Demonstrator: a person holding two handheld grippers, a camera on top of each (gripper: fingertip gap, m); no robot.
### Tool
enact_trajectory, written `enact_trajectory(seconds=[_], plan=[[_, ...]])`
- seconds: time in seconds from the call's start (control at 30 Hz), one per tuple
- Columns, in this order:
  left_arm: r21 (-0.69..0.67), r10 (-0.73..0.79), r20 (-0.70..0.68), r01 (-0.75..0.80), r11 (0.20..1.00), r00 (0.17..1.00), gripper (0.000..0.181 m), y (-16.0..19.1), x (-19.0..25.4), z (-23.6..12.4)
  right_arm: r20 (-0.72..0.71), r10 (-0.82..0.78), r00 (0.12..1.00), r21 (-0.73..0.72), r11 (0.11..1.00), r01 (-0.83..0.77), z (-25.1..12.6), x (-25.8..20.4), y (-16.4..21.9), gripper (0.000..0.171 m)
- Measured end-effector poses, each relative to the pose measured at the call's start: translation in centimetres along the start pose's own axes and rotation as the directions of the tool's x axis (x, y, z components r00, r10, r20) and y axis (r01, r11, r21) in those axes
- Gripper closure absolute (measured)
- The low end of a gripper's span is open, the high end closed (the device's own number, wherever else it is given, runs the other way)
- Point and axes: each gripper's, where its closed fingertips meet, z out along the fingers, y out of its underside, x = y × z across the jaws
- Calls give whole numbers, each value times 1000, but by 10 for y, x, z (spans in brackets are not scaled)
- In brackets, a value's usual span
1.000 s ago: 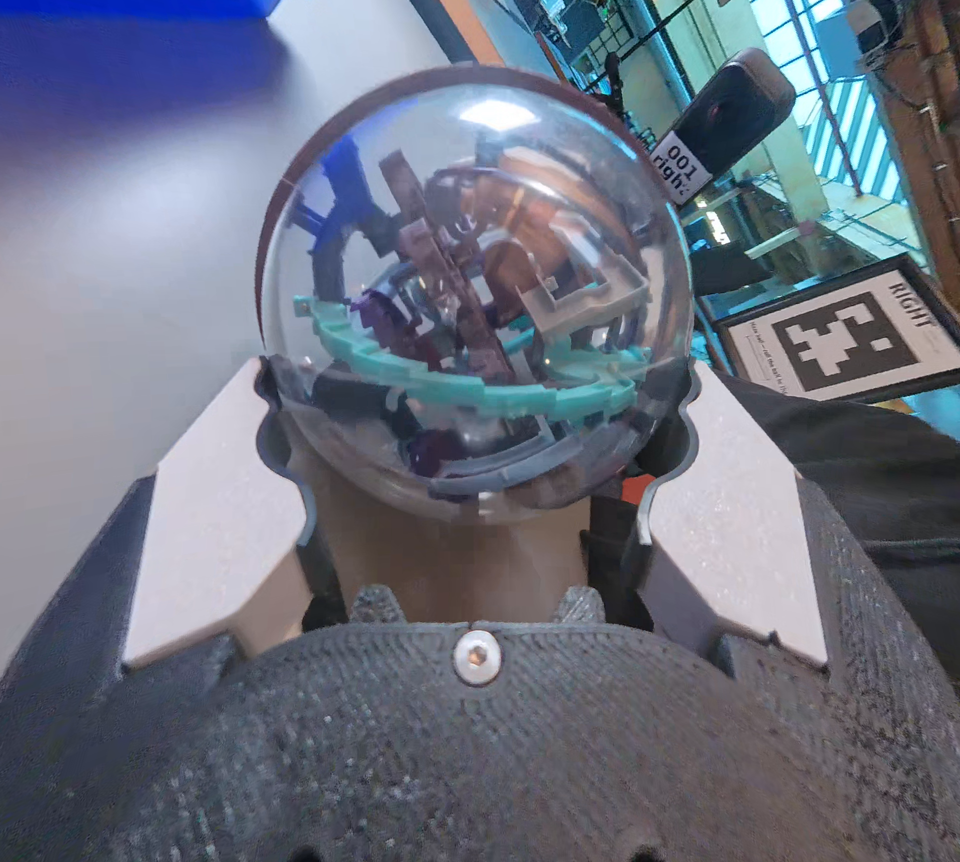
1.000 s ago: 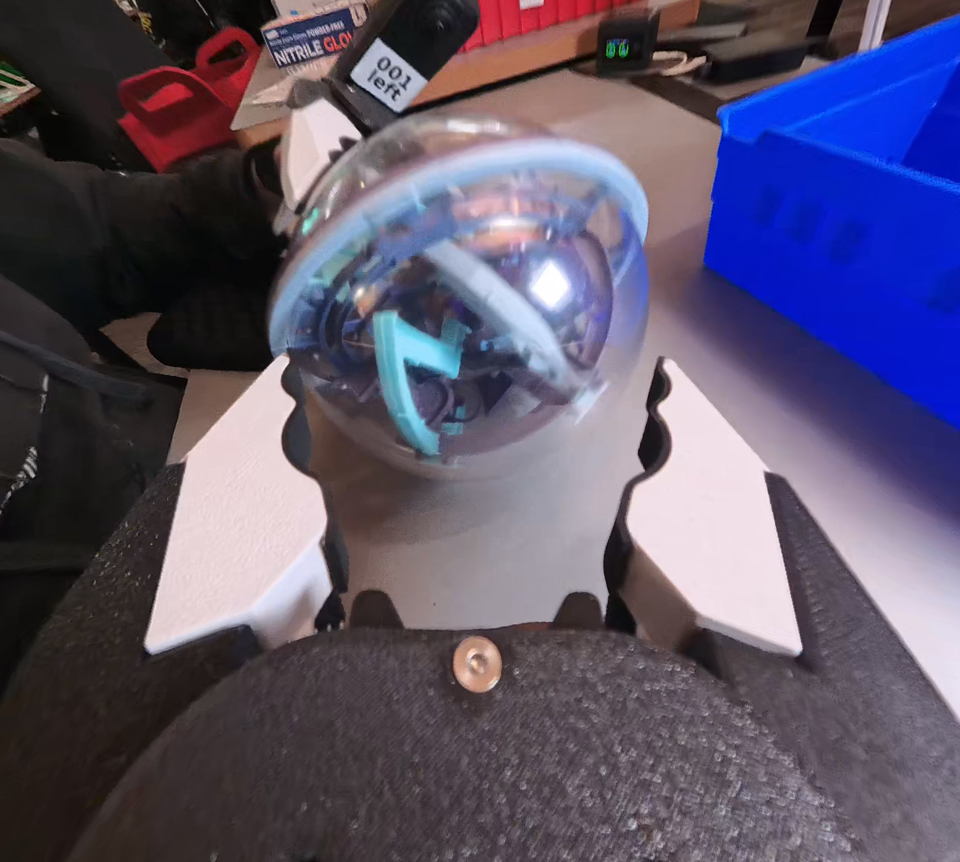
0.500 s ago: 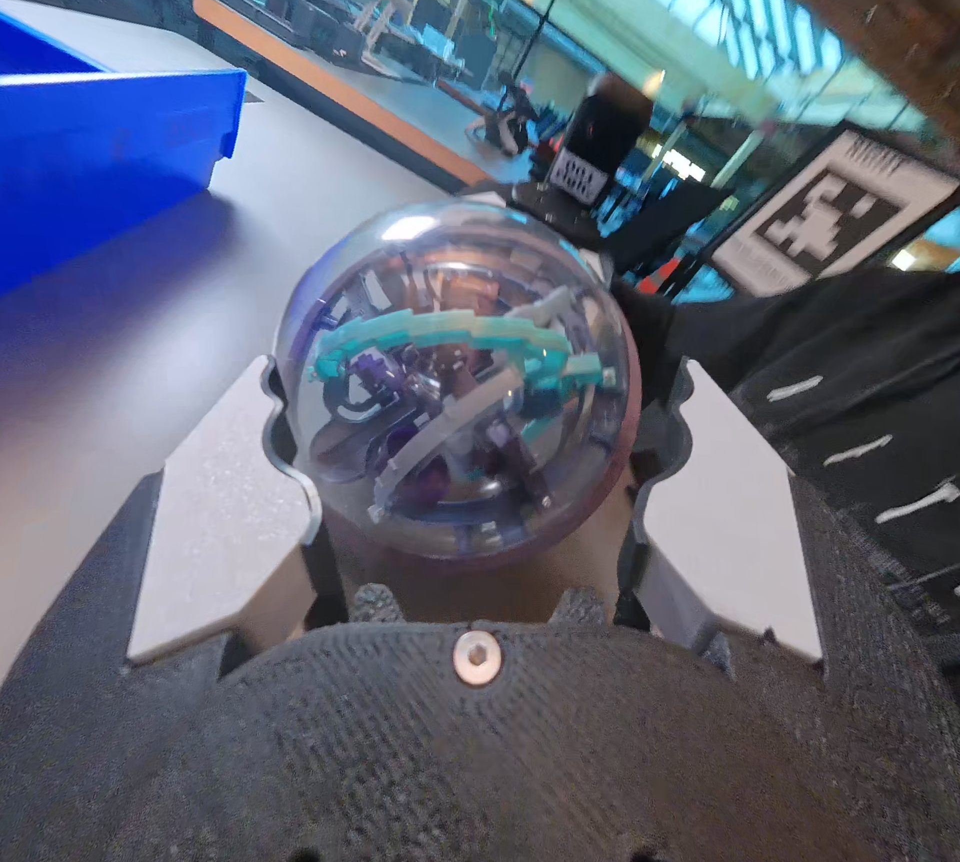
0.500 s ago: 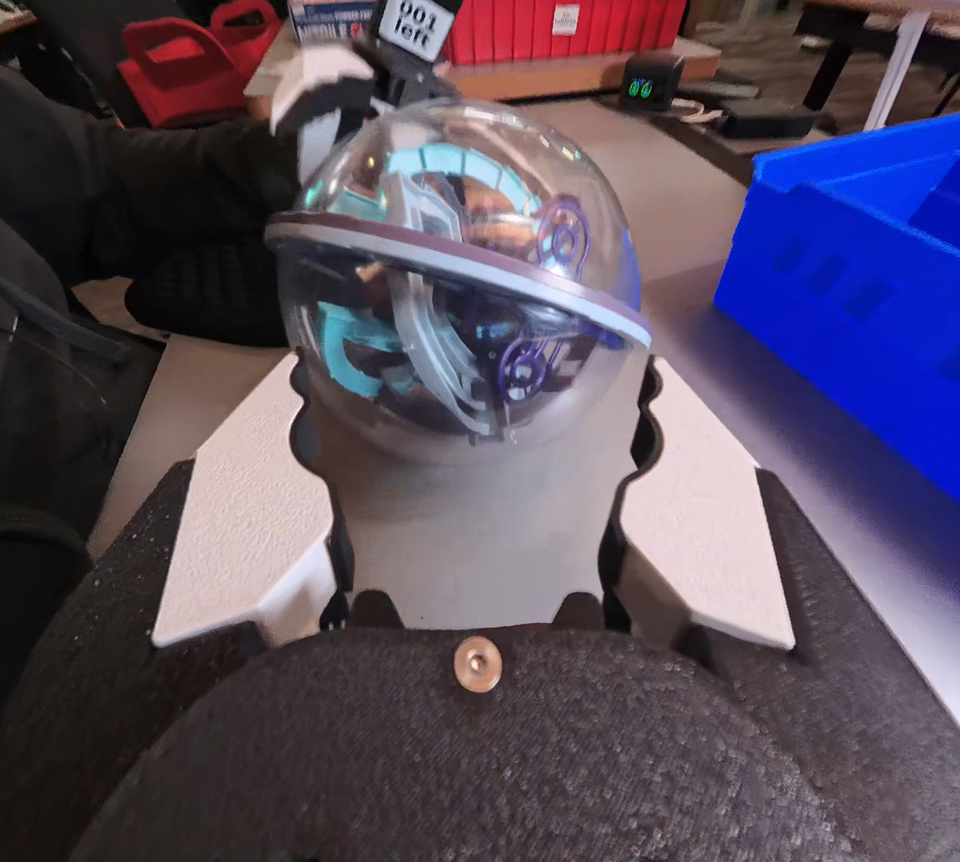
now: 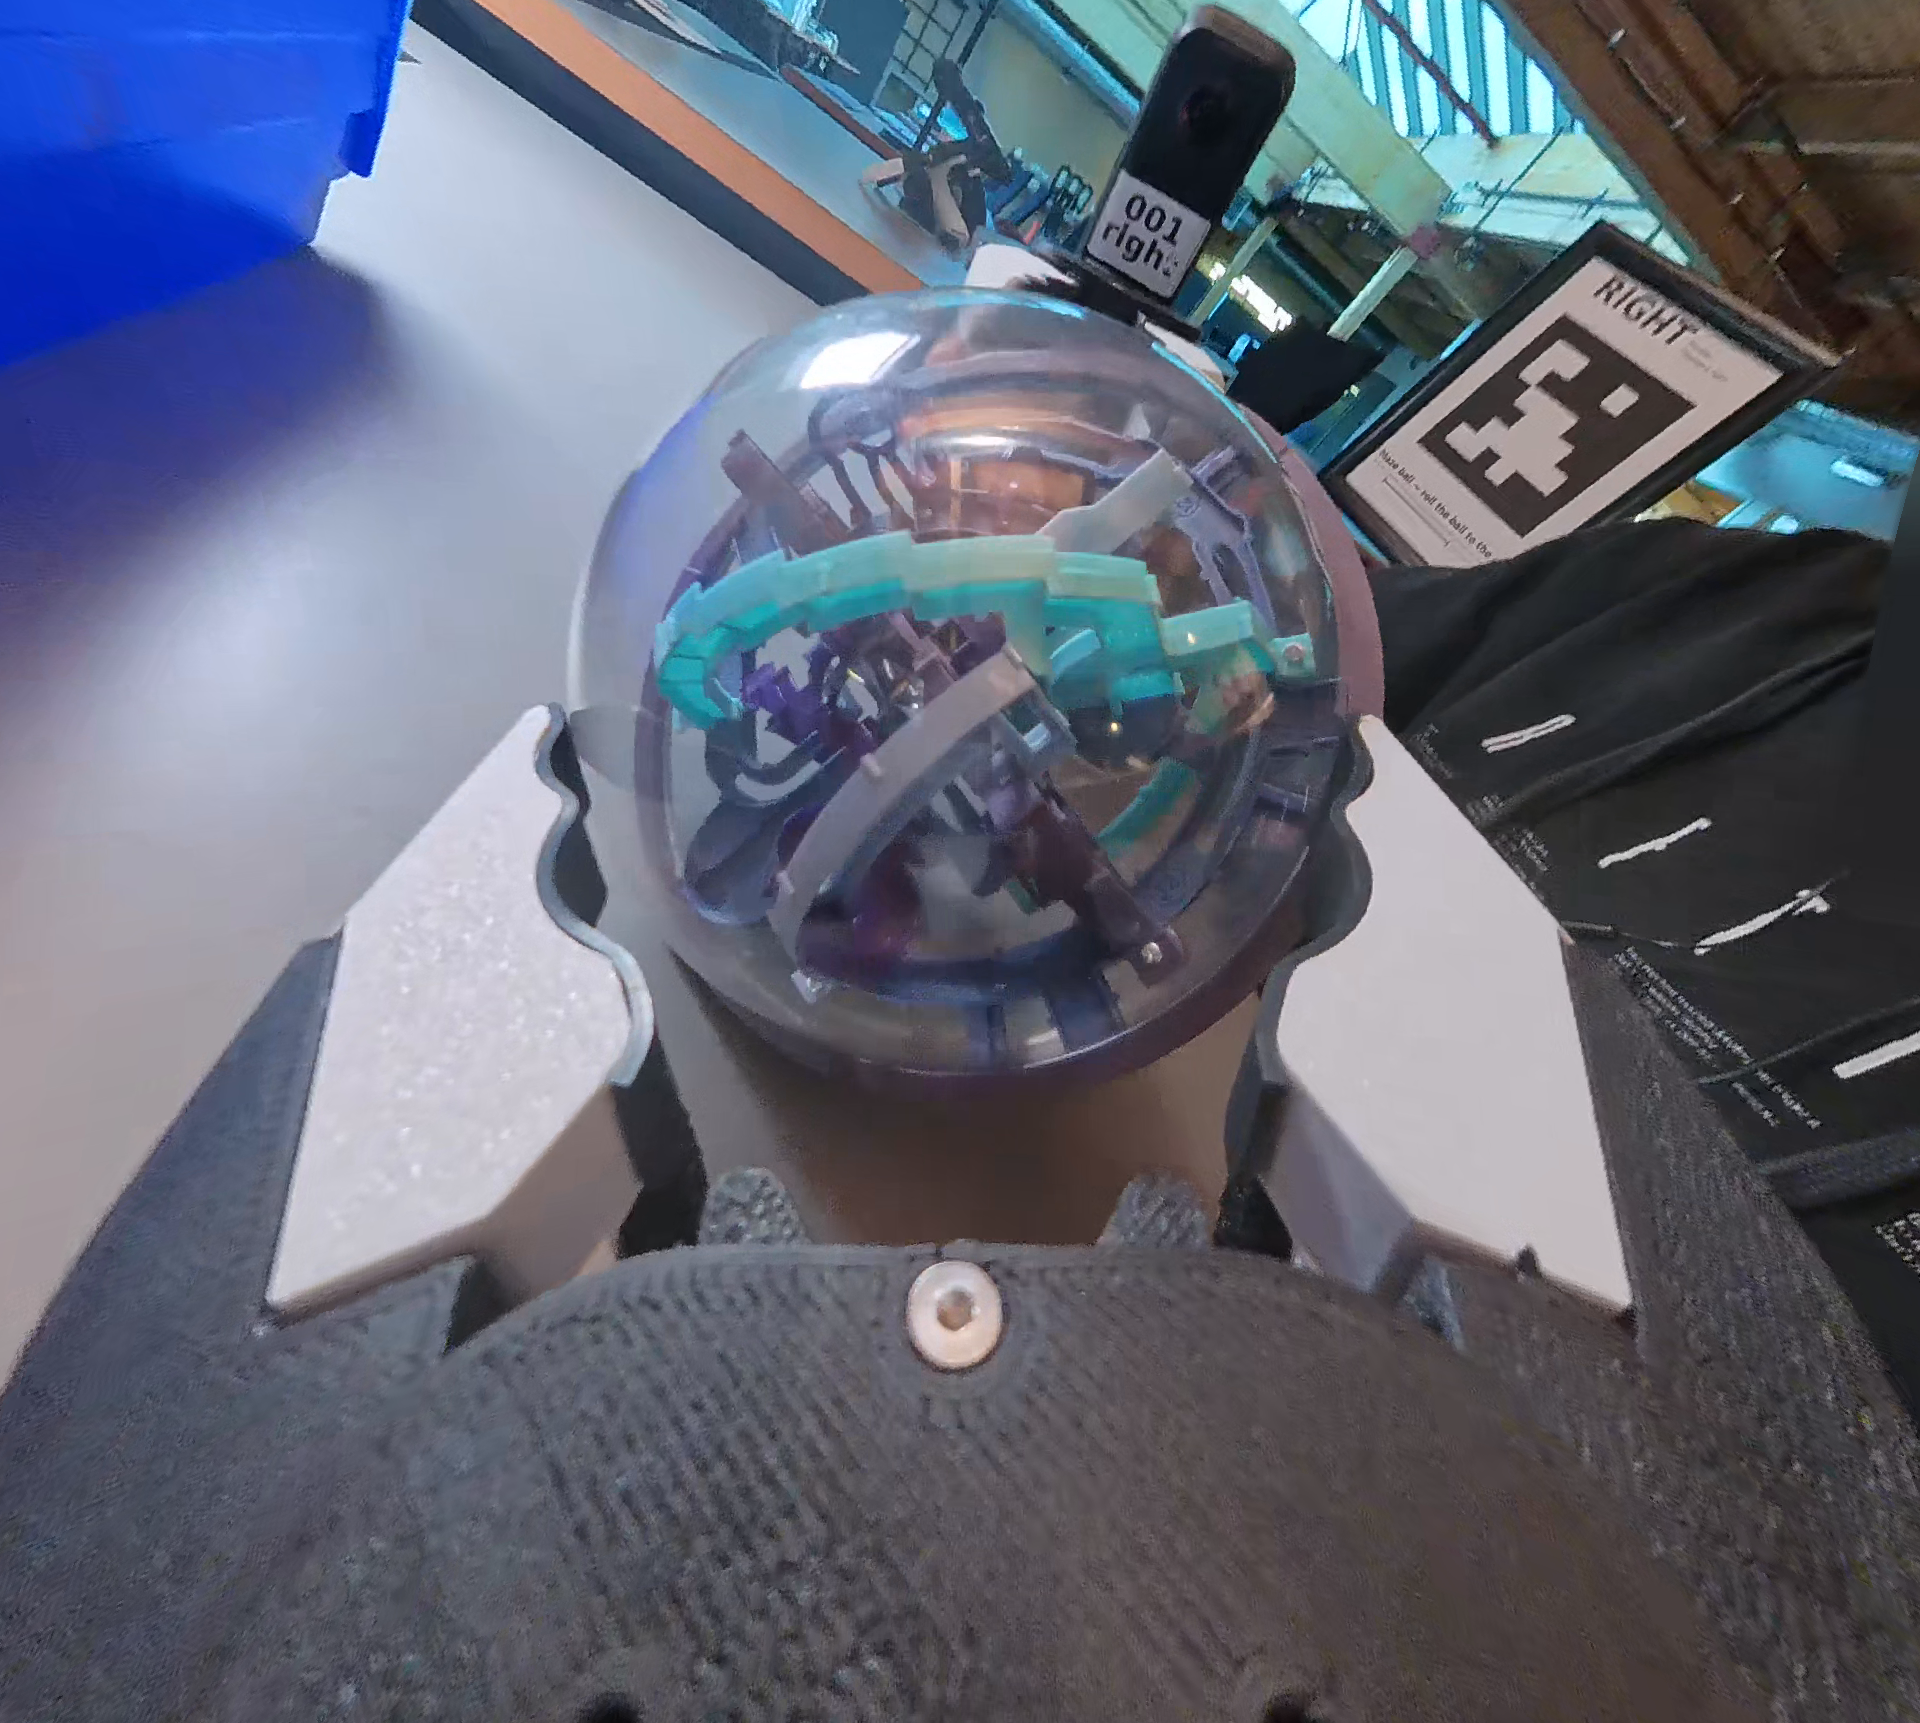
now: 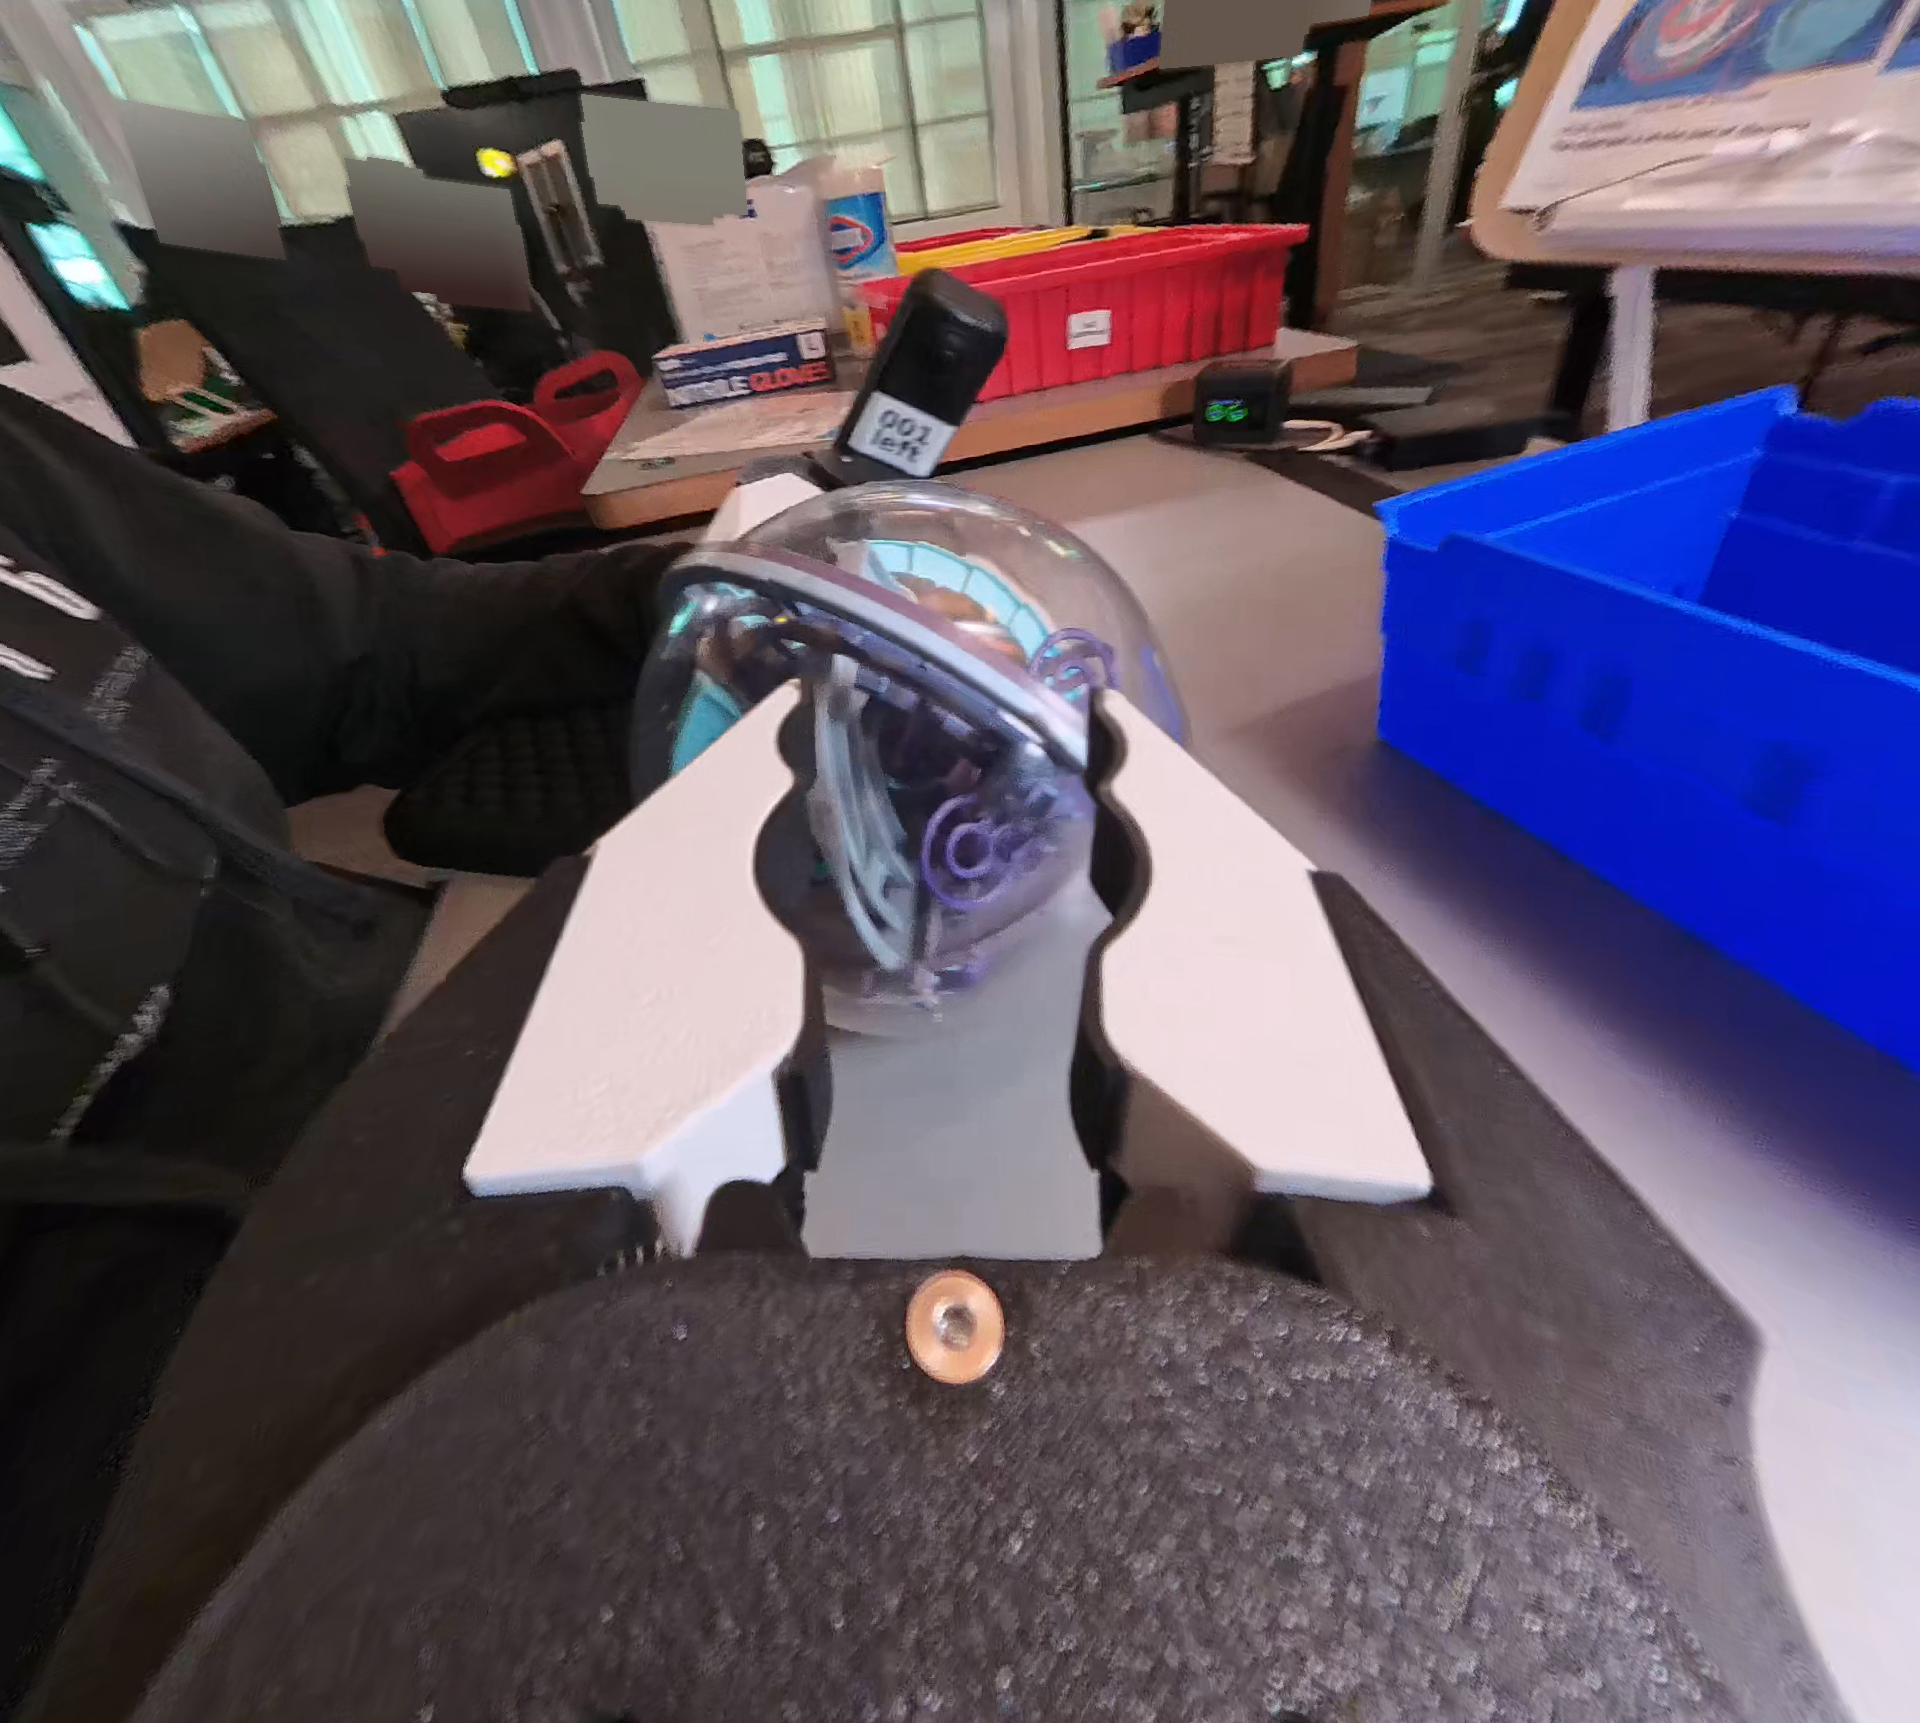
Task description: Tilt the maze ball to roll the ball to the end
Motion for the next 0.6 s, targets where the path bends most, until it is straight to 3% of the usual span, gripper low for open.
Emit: enact_trajectory(seconds=[0.07, 0.17, 0.27, 0.37, 0.6], plan=[[22, -12, -13, 13, 1000, 1000, 45, -2, -1, -2, -51, -67, 996, 3, 998, 67, -2, 9, -1, 107], [35, -38, -28, 39, 999, 999, 46, -5, -3, -2, -71, -192, 979, -3, 981, 192, 2, 9, -3, 106], [54, -87, -53, 90, 994, 995, 48, -8, -4, -1, -11, -240, 971, -13, 971, 240, 12, -6, -2, 118], [68, -143, -81, 149, 987, 986, 49, -10, -4, 1, 28, -240, 970, 3, 971, 240, 14, -16, -4, 151], [110, -106, -38, 110, 988, 994, 58, -17, -6, -5, 14, -238, 971, -13, 971, 238, 8, -13, 0, 159]])
